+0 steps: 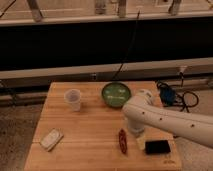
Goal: Place the pepper in the ceramic cup
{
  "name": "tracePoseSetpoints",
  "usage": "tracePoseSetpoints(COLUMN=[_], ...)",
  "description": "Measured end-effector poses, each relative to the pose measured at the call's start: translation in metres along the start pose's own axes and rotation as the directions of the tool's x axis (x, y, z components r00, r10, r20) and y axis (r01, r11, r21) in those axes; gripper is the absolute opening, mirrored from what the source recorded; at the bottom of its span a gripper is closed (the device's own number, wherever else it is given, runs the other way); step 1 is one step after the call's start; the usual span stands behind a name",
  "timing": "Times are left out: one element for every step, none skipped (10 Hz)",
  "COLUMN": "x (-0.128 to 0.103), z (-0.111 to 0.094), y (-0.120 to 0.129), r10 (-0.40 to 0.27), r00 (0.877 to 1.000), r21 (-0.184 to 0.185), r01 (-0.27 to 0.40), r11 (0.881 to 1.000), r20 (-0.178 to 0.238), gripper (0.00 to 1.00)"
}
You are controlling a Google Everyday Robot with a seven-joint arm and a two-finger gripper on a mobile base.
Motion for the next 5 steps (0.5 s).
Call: tracePoseSetpoints(x=[-0.003,-0.008,-0.012,-0.016,-0.018], z=[0.003,0.006,0.010,0.015,0.019], y=[0.001,0.002,0.004,0.006,0.007], r10=[-0.016,-0.034,-0.051,-0.066,-0.075], r00=[1.000,0.999,0.999,0.998,0.997], r21=[0.000,0.001,-0.002,-0.004,-0.003], r01=[0.016,0.034,0.051,0.066,0.075], r11=[1.000,0.999,0.999,0.998,0.997], r20=[0.002,0.009,0.016,0.022,0.028], gripper=[0.80,0.80,0.80,0.80,0.80])
